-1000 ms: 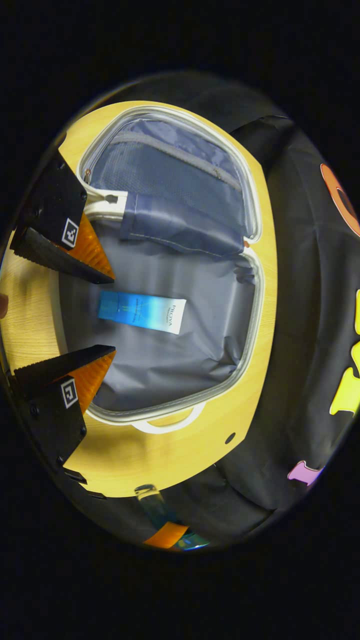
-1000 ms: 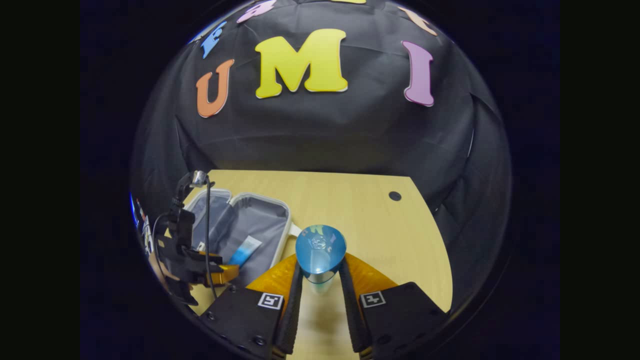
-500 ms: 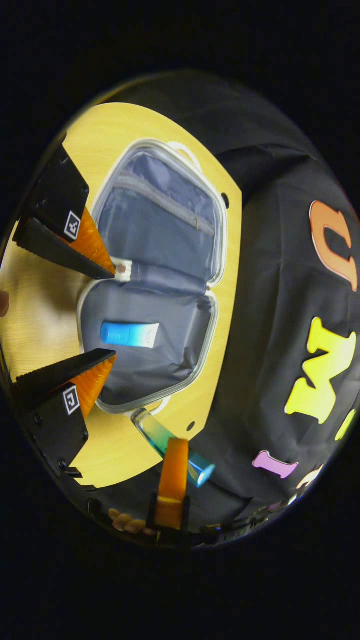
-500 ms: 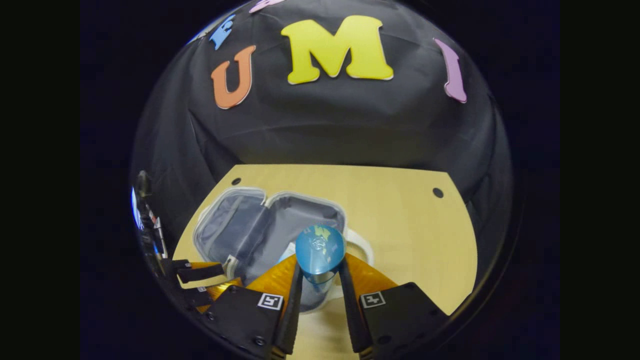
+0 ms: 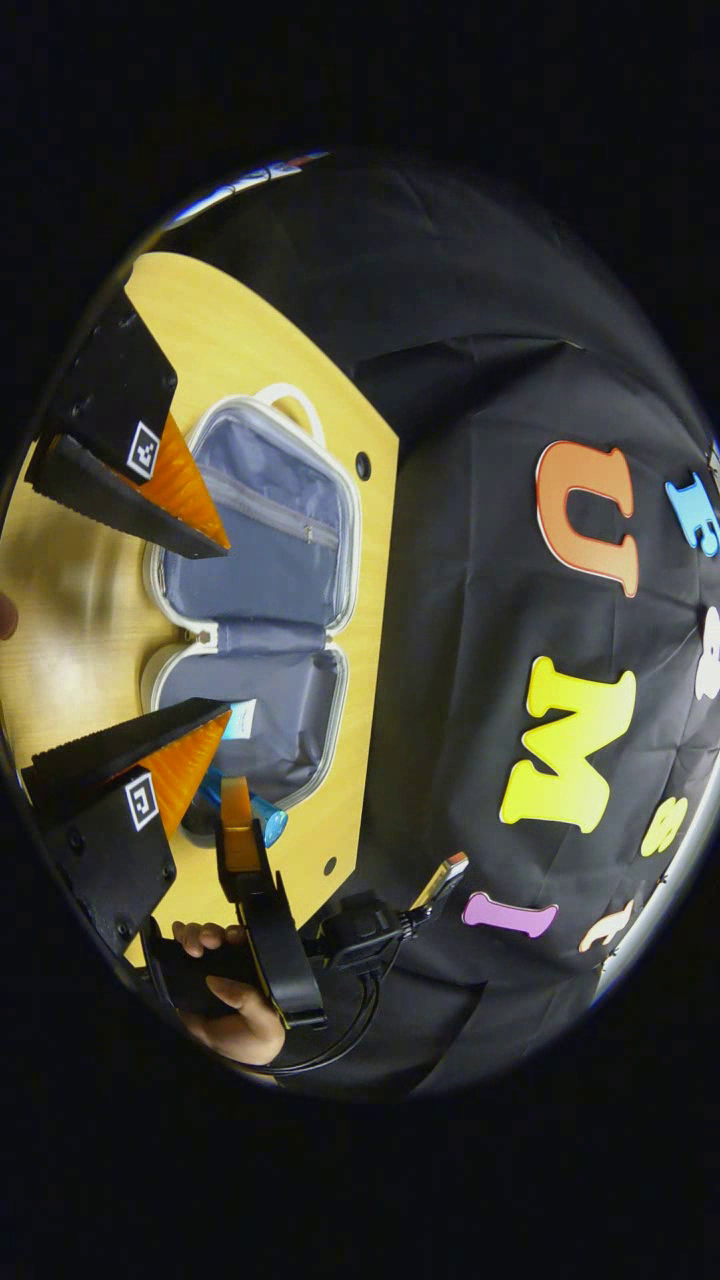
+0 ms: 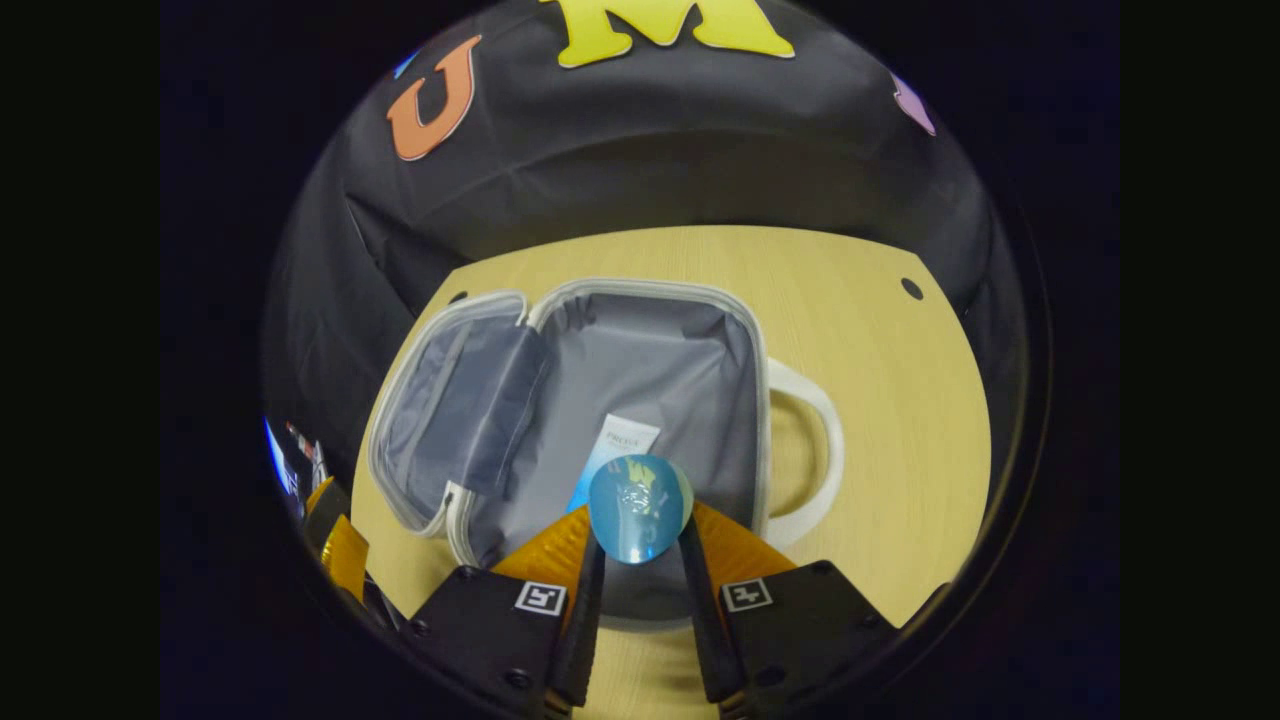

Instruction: First open the suitcase, pack the skin care products into it, and then close the suitcase.

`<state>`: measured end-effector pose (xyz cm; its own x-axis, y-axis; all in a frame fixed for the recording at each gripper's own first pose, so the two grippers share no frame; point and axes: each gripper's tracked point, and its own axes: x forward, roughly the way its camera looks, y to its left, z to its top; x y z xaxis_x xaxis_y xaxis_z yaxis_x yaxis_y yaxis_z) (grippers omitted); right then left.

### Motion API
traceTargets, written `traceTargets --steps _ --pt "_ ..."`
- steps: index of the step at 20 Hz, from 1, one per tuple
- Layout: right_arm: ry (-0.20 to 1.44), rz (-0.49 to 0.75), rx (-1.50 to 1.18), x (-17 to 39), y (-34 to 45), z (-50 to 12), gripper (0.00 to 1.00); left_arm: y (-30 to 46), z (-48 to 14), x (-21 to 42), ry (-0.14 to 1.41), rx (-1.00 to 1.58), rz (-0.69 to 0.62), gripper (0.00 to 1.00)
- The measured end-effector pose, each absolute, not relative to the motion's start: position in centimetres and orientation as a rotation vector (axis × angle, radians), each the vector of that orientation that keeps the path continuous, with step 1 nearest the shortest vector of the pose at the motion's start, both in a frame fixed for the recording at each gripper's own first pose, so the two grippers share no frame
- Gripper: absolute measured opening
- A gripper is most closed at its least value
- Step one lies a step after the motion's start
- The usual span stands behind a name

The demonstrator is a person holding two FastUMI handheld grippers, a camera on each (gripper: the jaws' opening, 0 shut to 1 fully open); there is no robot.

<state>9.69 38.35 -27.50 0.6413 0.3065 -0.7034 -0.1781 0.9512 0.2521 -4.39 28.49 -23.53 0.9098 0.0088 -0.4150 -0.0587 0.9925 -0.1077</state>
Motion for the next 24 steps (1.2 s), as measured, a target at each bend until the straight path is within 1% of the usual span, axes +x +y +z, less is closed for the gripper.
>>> traceTargets --steps 3,5,8,9,10,11,13,14,15,18,21,23,24 --pt "0.834 0.258 0.183 10.9 39.0 -27.6 0.39 29.5 -21.8 -4.1 0.384 -0.121 0.052 0.9" --pt "0.841 0.215 0.212 12.0 39.1 -27.8 0.39 30.6 -20.5 -3.8 0.344 -0.09 0.072 0.9" --pt "0.861 0.159 0.231 13.6 39.5 -28.4 0.39 31.2 -18.5 -3.2 0.282 -0.062 0.068 0.9" --pt "0.87 0.146 0.233 14.1 39.7 -28.7 0.36 31.8 -17.7 -2.9 0.254 -0.037 0.084 0.91" --pt "0.888 0.134 0.236 14.3 39.8 -29.0 0.39 32.5 -17.1 -2.9 0.236 -0.014 0.101 0.91" --pt "0.91 0.116 0.241 14.3 39.8 -29.5 0.39 32.9 -16.6 -3.1 0.22 -0.008 0.111 0.9" --pt "0.96 0.081 0.25 14.0 39.9 -30.7 0.39 32.4 -16.2 -3.0 0.208 -0.046 0.079 0.9" --pt "0.982 0.064 0.259 13.8 39.8 -31.4 0.36 32.5 -16.3 -3.0 0.208 -0.066 0.076 0.91" --pt "0.998 0.058 0.269 13.6 39.9 -31.8 0.39 32.4 -16.2 -3.1 0.208 -0.084 0.069 0.91" --pt "1.027 0.059 0.272 13.0 40.1 -32.7 0.4 33.1 -17.1 -3.4 0.23 -0.124 0.073 0.91" --pt "0.985 0.095 0.276 13.3 40.4 -31.4 0.44 34.0 -18.0 -3.3 0.247 -0.178 0.074 0.91" --pt "0.96 0.122 0.266 13.3 40.6 -30.3 0.46 36.0 -19.1 -2.9 0.271 -0.202 0.107 0.91" --pt "0.943 0.13 0.266 13.2 40.5 -29.6 0.52 36.7 -19.5 -2.8 0.28 -0.215 0.116 0.91"
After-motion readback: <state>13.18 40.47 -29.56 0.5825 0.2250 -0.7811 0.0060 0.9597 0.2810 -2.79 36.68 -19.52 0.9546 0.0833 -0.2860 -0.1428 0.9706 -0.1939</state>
